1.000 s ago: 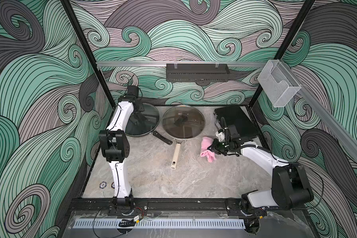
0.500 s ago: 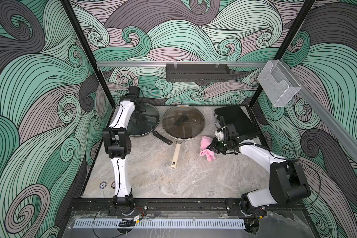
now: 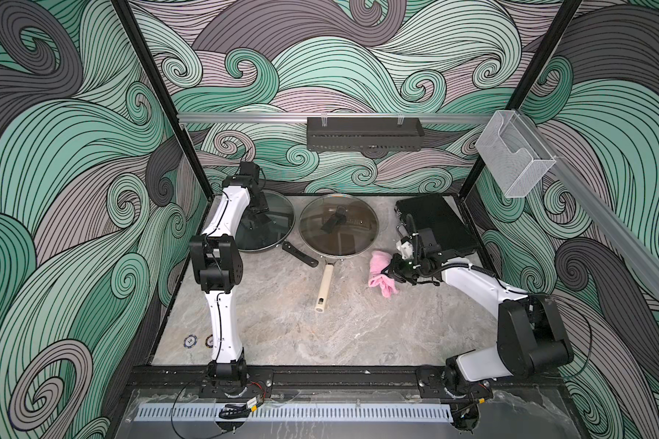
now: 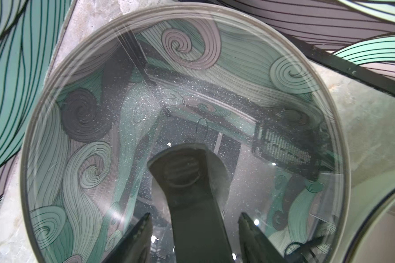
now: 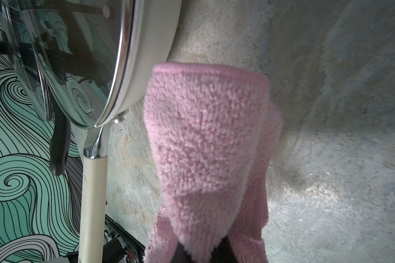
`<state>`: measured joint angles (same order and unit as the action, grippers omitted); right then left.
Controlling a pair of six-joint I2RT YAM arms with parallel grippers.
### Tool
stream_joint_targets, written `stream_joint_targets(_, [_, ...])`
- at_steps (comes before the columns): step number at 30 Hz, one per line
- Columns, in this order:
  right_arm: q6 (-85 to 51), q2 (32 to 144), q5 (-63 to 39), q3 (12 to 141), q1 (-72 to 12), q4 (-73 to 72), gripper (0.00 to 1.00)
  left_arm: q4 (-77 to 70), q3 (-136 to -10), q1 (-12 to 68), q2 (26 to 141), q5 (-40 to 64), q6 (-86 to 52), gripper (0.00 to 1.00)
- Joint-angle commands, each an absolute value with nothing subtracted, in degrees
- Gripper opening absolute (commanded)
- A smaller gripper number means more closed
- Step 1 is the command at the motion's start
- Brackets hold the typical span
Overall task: Wipe the pot lid with a cloth
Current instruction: Pick up the pot lid from the cooking pot.
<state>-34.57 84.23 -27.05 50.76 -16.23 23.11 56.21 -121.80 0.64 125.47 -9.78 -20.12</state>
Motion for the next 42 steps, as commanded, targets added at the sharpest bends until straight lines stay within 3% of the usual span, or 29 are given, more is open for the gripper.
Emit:
stream_joint_targets(1, [-35.2, 83.0, -27.8, 50.3, -16.5, 22.4, 0.0, 61.9, -120.2, 0.4, 124.2, -14.4, -19.1, 0.59])
stream_joint_targets(12, [-35.6, 83.0, -28.2, 50.2, -16.5, 21.7, 0.0, 61.7, -114.4, -1.1, 120.2, -15.7, -17.3, 0.53])
stream_joint_targets(20, [-35.7, 83.7, -28.5, 50.2, -16.5, 21.2, 0.0, 59.3, -111.8, -1.5, 117.8, -14.9, -14.9, 0.55])
stream_joint_targets(42, [-36.3, 86.1, -28.3, 51.1, -16.6, 20.8, 0.0, 57.9, -122.9, -1.5, 126.7, -11.6, -12.1, 0.56])
